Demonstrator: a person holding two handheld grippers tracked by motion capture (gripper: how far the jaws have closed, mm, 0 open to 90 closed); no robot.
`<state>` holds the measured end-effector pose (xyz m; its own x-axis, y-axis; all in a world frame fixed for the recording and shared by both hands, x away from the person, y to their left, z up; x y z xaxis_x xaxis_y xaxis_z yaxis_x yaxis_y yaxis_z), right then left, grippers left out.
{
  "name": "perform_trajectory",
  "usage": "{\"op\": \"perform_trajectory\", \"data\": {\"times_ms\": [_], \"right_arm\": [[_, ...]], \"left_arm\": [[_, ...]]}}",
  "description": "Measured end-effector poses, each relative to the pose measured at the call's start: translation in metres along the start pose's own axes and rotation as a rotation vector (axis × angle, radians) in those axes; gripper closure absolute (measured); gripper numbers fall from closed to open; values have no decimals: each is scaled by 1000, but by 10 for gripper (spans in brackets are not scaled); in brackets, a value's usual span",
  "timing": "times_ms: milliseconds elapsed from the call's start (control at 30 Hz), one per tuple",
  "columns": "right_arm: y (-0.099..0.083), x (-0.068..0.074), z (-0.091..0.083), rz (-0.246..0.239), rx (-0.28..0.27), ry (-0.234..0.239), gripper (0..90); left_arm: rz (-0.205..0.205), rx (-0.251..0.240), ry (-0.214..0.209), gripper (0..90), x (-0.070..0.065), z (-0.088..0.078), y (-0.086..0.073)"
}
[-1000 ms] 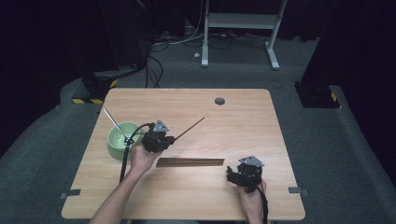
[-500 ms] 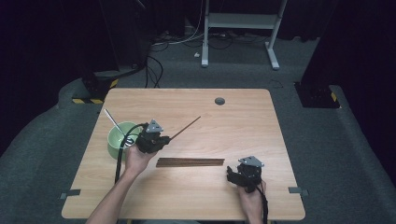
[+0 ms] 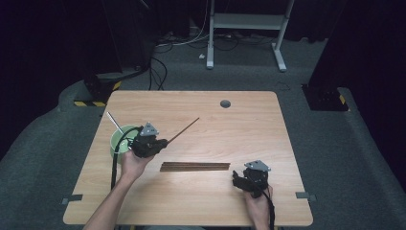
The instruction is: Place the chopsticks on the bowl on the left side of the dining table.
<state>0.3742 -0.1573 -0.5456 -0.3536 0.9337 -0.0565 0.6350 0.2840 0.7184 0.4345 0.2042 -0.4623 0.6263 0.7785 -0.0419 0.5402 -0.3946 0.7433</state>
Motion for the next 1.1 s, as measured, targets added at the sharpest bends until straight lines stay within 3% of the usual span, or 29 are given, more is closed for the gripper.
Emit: {"op": "perform_trajectory", "data": {"times_ms": [433, 1100], "right_arm": [[0, 0, 0, 0, 0, 0, 218], [0, 0, 0, -1, -1, 1, 218]], "left_arm": [[0, -11, -5, 842, 2, -8, -3], [-10, -24, 24, 842, 17, -24, -9]]}}
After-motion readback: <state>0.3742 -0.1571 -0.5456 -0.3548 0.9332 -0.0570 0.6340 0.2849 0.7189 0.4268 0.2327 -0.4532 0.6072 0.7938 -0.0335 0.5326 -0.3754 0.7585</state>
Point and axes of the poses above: each handheld gripper's, and its own axes: z roughly forward along the jaws, y roughly out of its top, x roughly to its left, the point moved 3 cm from there along z, roughly forward along the jaws, and after that the axes turned 3 degrees about -z, right-handed, at the moved point
